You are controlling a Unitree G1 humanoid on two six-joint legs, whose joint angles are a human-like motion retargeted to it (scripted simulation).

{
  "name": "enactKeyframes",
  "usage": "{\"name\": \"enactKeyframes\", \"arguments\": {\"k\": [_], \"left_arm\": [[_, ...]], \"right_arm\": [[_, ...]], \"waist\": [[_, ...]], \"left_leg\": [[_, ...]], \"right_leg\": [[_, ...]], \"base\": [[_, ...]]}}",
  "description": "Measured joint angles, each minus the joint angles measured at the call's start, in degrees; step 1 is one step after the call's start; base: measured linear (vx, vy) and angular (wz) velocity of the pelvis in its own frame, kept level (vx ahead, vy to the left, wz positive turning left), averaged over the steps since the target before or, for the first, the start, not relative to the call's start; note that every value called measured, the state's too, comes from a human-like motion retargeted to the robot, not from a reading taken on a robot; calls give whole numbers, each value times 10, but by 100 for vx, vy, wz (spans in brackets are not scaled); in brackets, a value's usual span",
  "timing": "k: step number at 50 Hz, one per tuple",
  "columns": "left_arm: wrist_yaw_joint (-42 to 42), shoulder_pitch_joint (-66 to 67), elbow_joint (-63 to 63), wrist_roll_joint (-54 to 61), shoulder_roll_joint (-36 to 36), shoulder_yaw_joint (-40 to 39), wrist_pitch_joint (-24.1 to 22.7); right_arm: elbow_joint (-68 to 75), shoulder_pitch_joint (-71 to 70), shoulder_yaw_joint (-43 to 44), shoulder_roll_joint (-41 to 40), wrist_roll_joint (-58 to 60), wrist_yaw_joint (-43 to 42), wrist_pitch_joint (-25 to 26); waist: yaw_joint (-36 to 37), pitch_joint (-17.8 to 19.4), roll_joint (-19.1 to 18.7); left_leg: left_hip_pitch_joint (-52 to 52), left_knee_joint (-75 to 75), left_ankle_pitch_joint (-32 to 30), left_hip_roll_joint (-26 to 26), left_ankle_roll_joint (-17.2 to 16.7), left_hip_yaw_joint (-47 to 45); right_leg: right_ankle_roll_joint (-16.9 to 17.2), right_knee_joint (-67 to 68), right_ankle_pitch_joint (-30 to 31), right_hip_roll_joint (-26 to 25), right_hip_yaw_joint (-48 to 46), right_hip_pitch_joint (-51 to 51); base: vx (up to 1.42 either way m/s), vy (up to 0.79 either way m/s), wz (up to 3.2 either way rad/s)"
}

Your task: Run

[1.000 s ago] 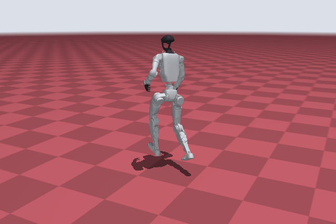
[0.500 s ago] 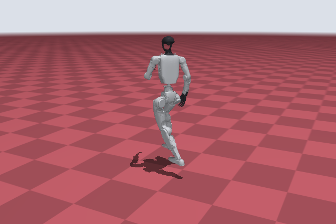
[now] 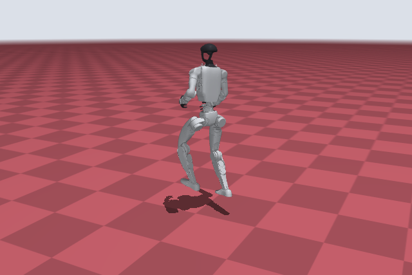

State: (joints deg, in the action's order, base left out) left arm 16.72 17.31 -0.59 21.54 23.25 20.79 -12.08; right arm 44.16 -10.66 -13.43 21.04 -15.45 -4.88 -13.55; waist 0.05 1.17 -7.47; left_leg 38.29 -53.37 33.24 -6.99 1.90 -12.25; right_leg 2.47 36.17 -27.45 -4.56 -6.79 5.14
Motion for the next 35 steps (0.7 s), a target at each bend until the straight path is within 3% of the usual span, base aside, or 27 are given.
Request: {"name": "enactKeyframes", "arguments": {"k": [3,4,8,12,15,20,25,28,31,35], "left_arm": [[9,32,-7,5,10,-18,2],[9,38,-8,5,11,-22,2],[0,34,-8,-8,7,-31,-2],[-55,-44,33,-40,-8,-38,-8],[-107,-132,75,-55,-27,-36,-19],[-162,-257,122,-43,-52,-29,-43],[-146,-316,115,-11,-66,1,-68],[-124,-314,102,1,-70,19,-70],[-107,-292,105,6,-70,35,-64],[-101,-241,164,1,-70,47,-45]], "right_arm": [[0,-19,5,8,10,8,4],[2,-19,5,10,14,10,5],[23,6,-4,9,35,19,11],[88,21,-18,-18,70,47,18],[131,33,-32,-34,81,53,21],[156,68,-51,-43,67,45,18],[148,111,-60,-36,52,52,21],[147,128,-60,-31,60,57,23],[150,133,-56,-28,72,55,26],[158,117,-49,-22,86,41,26]], "waist": [[-5,-23,30],[-6,-28,37],[-19,-47,67],[-45,-48,123],[-64,-45,134],[-90,-35,120],[-87,-41,85],[-74,-48,83],[-53,-57,88],[-16,-50,68]], "left_leg": [[-30,238,-77,86,-19,3],[-31,252,-94,101,-20,4],[-13,159,-133,140,2,10],[-45,124,-112,204,38,9],[-85,139,-94,226,42,25],[-170,203,-93,223,19,72],[-238,287,-116,186,-2,135],[-256,294,-103,183,0,163],[-258,274,-71,185,7,178],[-310,317,-61,151,7,194]], "right_leg": [[29,14,19,40,16,-12],[35,37,23,49,22,-12],[64,175,68,81,46,5],[105,368,180,135,76,80],[82,440,171,164,72,153],[54,354,104,158,68,255],[101,136,199,61,125,287],[123,86,255,37,148,276],[120,80,251,43,136,264],[97,13,239,33,94,198]], "base": [[70,7,65],[67,6,49],[67,5,49],[63,5,49],[58,3,42],[54,2,47],[47,-1,63],[36,-6,75],[29,-9,68],[26,-13,47]]}}
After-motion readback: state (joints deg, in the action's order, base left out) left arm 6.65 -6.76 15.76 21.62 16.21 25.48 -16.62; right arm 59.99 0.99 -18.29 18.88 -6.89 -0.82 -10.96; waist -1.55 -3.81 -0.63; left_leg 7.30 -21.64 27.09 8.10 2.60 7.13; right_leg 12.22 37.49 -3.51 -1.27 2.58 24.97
